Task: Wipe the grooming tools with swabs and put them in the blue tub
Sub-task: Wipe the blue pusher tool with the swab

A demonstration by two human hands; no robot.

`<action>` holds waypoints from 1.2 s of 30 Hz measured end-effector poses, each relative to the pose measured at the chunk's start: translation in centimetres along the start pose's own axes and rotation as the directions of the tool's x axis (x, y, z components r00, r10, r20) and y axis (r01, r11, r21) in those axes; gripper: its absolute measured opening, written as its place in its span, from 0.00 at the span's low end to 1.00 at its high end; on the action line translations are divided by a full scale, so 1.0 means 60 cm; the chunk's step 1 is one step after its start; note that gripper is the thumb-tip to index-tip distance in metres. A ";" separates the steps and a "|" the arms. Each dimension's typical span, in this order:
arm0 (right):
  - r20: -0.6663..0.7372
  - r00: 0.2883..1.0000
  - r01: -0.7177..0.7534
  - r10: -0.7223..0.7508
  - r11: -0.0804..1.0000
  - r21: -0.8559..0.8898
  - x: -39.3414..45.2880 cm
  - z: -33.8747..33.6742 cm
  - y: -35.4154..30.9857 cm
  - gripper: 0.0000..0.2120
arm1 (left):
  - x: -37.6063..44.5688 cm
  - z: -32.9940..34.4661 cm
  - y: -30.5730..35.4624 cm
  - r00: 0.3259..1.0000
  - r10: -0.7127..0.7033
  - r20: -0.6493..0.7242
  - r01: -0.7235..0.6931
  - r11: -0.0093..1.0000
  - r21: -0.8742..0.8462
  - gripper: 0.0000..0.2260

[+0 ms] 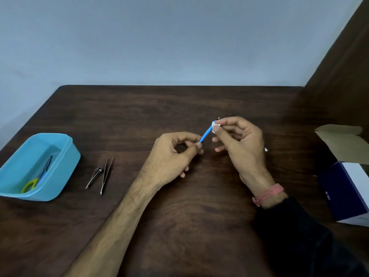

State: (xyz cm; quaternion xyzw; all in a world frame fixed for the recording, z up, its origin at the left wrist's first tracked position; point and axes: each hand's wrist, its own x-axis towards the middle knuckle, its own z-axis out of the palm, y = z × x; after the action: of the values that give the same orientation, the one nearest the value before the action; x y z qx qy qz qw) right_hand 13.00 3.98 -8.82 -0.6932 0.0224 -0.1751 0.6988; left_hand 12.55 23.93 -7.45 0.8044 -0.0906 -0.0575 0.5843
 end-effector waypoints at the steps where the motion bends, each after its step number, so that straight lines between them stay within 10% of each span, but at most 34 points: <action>1: 0.005 1.000 0.005 -0.005 1.000 -0.006 0.000 0.000 0.000 0.03 | -0.001 -0.001 0.001 1.000 0.000 0.023 0.000 1.000 0.004 0.08; 36: -0.019 1.000 -0.016 0.015 0.998 -0.059 -0.006 0.002 -0.004 0.03 | -0.007 -0.001 0.014 0.999 -0.038 -0.015 0.039 0.999 0.028 0.09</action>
State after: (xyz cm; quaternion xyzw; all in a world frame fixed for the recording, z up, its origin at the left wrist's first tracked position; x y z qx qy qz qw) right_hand 12.65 4.20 -8.66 -0.7118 0.0393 -0.1752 0.6790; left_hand 12.11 23.82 -6.64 0.8147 -0.0715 -0.0615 0.5721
